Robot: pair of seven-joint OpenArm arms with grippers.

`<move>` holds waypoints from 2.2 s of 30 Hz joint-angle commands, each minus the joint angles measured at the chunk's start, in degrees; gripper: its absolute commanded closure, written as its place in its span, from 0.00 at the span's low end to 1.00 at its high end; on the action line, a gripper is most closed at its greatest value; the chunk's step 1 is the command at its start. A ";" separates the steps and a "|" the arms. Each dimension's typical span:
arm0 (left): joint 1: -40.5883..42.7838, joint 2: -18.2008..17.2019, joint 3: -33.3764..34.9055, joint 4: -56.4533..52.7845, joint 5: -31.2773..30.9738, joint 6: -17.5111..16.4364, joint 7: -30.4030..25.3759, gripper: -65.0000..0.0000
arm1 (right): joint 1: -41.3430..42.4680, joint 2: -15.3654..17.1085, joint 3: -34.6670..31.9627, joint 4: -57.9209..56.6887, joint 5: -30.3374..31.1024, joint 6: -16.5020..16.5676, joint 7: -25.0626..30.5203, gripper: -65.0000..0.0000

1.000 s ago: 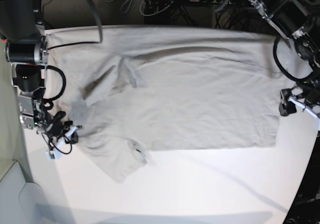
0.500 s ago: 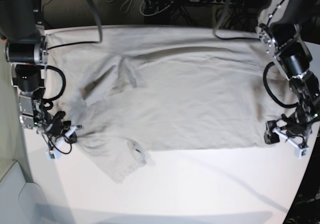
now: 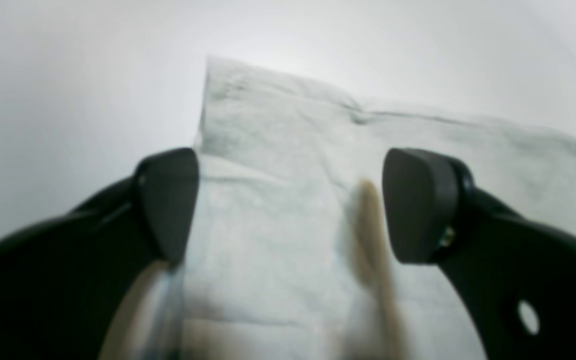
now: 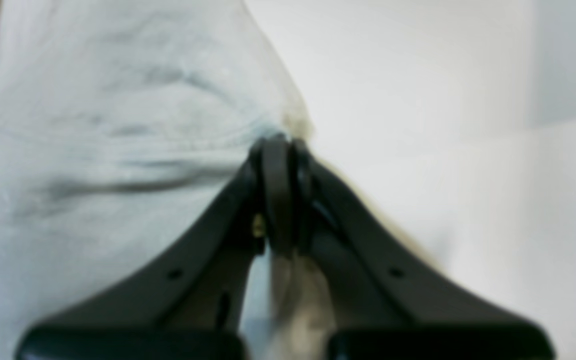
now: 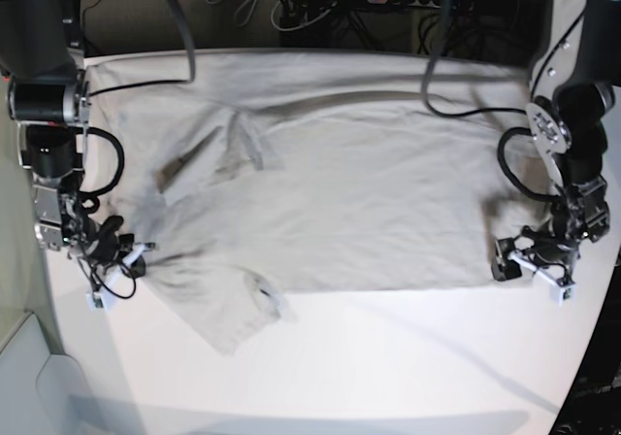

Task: Layout the t-shirt on the table in an organized manner, then fold the t-shirt properly
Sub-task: 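Grasp the hem corners with both grippers, then lift the hem with both grippers and fold it toward the collar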

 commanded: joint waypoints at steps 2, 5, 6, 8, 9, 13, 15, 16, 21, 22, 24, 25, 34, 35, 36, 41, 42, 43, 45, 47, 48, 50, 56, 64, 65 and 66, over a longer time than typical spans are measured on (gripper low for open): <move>-1.90 -0.90 -0.04 0.77 -0.70 -0.30 -1.30 0.14 | 1.16 0.90 0.10 0.48 -0.54 -0.12 -0.68 1.00; -1.63 -0.90 -0.13 0.68 -0.70 -0.30 -0.95 0.14 | 1.16 0.90 0.10 0.48 -0.54 -0.12 -0.68 1.00; -1.11 -0.90 -0.22 0.68 -0.70 -0.30 -0.95 0.14 | 1.16 0.90 0.10 0.48 -0.54 -0.12 -0.68 1.00; 0.04 -0.90 -0.22 0.68 -0.70 -0.30 -0.95 0.14 | 1.16 0.90 0.10 0.48 -0.54 -0.12 -0.68 1.00; 0.39 -0.90 -0.22 0.68 -0.70 -0.30 -0.95 0.14 | 1.16 0.90 0.10 0.48 -0.54 -0.12 -0.68 1.00; 2.15 -0.98 -0.22 0.68 -0.70 -0.30 -0.95 0.14 | 1.16 0.90 0.10 0.48 -0.54 -0.12 -0.68 1.00; 2.85 -0.98 -0.30 0.68 -0.70 -0.30 -0.95 0.14 | 1.16 0.90 0.10 0.48 -0.54 -0.12 -0.68 1.00; 3.11 -0.81 -0.30 0.68 -0.70 -0.30 -0.95 0.14 | 1.16 0.90 0.10 0.48 -0.54 -0.12 -0.68 1.00; 3.91 -0.72 -0.13 -0.90 -0.88 -0.30 -0.95 0.20 | 1.16 0.81 0.10 0.48 -0.54 -0.12 -0.68 1.00; 3.91 -0.81 -0.04 -1.60 -0.88 -0.30 -0.95 0.27 | 1.16 0.81 0.10 0.48 -0.54 -0.12 -0.68 1.00; 3.91 -0.81 -0.22 -1.87 -0.88 -0.30 -0.95 0.50 | 1.16 0.81 0.10 0.48 -0.54 -0.12 -0.68 1.00; 3.91 -0.81 -0.22 -1.87 -0.96 -0.30 -0.95 0.61 | 1.16 0.81 0.10 0.48 -0.54 -0.12 -0.68 1.00; 3.64 -0.90 -0.13 -1.43 -0.96 -0.30 -0.95 1.00 | 1.16 0.90 0.10 0.48 -0.54 -0.12 -0.68 1.00; 3.55 -0.90 -0.22 -1.34 -1.05 -0.39 -0.95 1.00 | 1.16 0.90 0.10 0.48 -0.54 -0.12 -0.68 1.00; 3.47 -0.98 -0.22 -1.25 -1.05 -0.39 -0.95 1.00 | 1.16 0.90 0.10 0.56 -0.54 -0.12 -0.68 1.00; 3.38 -0.63 -0.39 5.87 -1.23 -1.09 2.92 1.00 | 1.33 1.07 0.28 0.74 -0.19 0.14 -0.68 1.00; 3.55 -0.46 -0.39 8.07 -1.67 -1.09 4.59 1.00 | 1.42 1.69 0.37 0.74 -0.19 0.14 -0.68 1.00; 3.55 -0.46 -0.39 9.91 -2.72 -1.09 6.00 1.00 | 1.42 1.86 0.37 0.83 -0.10 0.14 -0.50 1.00; 4.70 -0.46 -0.04 12.99 -5.27 -1.09 8.11 1.00 | 1.07 2.04 0.46 2.76 -0.10 0.14 -0.68 1.00; 5.31 -0.46 0.05 14.92 -6.94 -1.09 9.51 1.00 | -1.04 2.04 0.46 5.66 -0.10 0.14 -0.77 1.00; 5.49 -0.46 0.05 15.63 -7.47 -1.09 9.95 1.00 | -2.18 2.04 0.46 7.69 -0.10 0.14 -0.77 1.00; 5.58 -0.46 0.05 16.24 -8.00 -1.09 10.74 1.00 | -4.82 2.13 0.46 12.52 -0.10 0.14 -0.85 1.00; 6.28 -0.46 -0.13 16.33 -8.08 -1.18 11.45 1.00 | -12.29 1.86 4.50 25.80 -0.10 0.23 -4.55 1.00; 6.37 0.95 -0.30 16.33 -8.08 -1.27 11.53 1.00 | -17.30 1.86 9.07 35.47 -0.10 0.23 -7.27 1.00; 6.37 1.13 -0.30 16.33 -8.08 -1.27 11.53 1.00 | -17.83 1.95 9.60 36.26 -0.10 0.23 -7.27 1.00; 6.37 1.13 -0.30 16.33 -8.08 -1.27 11.53 1.00 | -18.62 1.95 10.30 37.22 -0.10 0.31 -7.45 1.00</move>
